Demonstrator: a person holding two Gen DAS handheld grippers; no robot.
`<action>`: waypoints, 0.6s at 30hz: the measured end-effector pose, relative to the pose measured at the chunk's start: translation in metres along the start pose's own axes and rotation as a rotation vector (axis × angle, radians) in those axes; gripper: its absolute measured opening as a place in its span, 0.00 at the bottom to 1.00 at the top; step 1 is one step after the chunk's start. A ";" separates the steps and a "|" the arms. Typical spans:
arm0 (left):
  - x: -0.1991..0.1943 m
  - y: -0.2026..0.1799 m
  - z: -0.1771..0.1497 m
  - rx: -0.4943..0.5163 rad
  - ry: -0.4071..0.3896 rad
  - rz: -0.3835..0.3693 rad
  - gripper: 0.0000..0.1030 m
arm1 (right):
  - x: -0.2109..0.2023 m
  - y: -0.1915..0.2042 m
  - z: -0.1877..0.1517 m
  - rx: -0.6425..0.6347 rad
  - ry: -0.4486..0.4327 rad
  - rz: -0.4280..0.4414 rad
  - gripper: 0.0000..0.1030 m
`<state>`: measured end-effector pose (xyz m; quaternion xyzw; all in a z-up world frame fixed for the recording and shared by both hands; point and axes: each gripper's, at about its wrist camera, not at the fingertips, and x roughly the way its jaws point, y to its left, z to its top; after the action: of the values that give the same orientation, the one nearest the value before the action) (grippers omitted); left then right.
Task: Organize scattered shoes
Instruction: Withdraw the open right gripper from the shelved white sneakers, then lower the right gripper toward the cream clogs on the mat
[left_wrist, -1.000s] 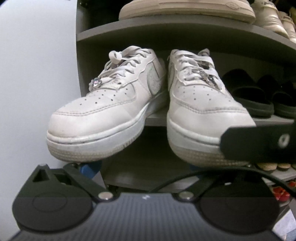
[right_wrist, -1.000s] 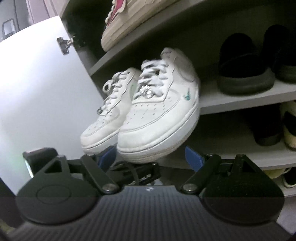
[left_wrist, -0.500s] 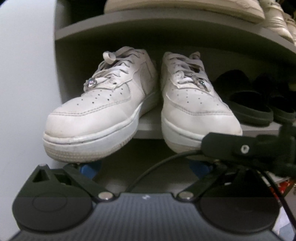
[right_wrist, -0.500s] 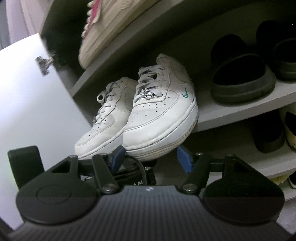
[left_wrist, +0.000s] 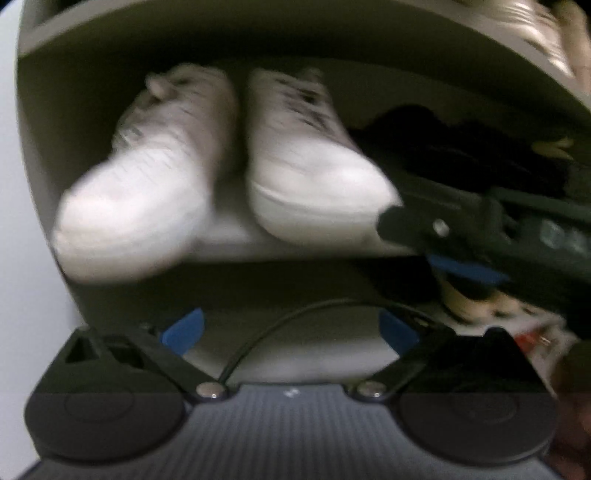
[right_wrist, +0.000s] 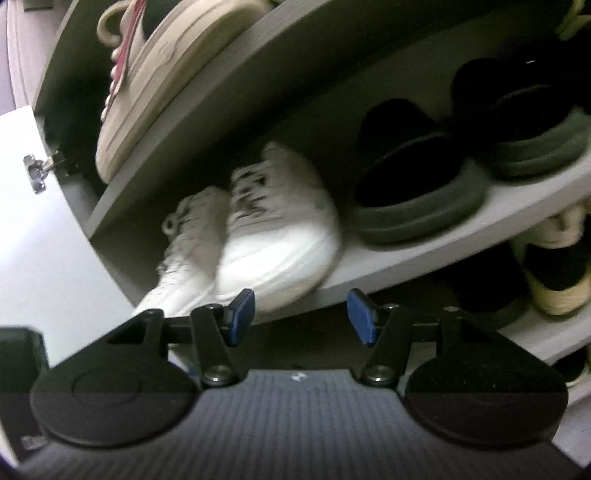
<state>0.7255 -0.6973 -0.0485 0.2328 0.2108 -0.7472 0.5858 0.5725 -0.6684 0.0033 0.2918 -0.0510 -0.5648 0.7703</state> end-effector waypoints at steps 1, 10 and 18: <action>-0.004 -0.008 -0.010 0.003 0.020 -0.030 0.99 | -0.006 -0.005 -0.002 -0.007 -0.014 -0.019 0.58; -0.006 -0.082 -0.088 0.125 0.186 -0.262 1.00 | -0.094 -0.103 -0.081 -0.032 -0.059 -0.402 0.58; -0.004 -0.124 -0.107 0.240 0.248 -0.376 1.00 | -0.237 -0.221 -0.249 0.201 0.024 -0.938 0.58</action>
<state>0.6161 -0.6032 -0.1266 0.3473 0.2304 -0.8284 0.3742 0.4033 -0.4001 -0.2545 0.3627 0.0406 -0.8403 0.4008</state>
